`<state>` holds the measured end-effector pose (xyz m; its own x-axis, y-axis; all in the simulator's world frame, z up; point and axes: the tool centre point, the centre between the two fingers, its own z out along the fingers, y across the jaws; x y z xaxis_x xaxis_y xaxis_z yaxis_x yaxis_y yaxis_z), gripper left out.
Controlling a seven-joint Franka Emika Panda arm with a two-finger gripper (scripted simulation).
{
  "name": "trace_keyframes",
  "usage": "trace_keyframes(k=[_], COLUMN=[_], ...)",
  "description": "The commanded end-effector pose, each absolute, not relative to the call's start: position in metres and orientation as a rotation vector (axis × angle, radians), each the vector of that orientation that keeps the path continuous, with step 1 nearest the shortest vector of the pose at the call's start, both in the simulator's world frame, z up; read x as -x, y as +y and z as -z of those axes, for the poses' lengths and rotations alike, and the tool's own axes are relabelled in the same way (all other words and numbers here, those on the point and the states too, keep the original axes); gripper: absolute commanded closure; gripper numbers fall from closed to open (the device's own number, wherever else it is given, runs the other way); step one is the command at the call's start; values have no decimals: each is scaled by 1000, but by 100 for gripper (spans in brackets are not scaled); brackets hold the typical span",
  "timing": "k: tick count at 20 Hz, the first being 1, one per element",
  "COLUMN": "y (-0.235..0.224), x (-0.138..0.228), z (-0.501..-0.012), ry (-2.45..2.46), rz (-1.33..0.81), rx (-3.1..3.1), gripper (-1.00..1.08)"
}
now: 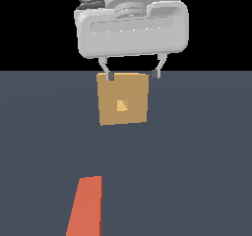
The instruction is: Insert the peg into the horizontal hole in a box.
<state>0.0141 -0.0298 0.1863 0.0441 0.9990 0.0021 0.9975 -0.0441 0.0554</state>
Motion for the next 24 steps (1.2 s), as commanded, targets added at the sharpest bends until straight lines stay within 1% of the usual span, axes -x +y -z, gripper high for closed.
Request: trace_keyframes(k=[1,6,12,18,24], y=[-30,-36,-61,-104,-163], x=[-14,-12,-4,8,22], z=[-186,-183,-171,-150,-122], ry=[2145,2151,2175,2217,2273], rz=[-62,-60,-54,-44,-29], rx=[-2242,-2237,-2219,-2187,-2143], gripper=[-92,-92,-92,-92,-92])
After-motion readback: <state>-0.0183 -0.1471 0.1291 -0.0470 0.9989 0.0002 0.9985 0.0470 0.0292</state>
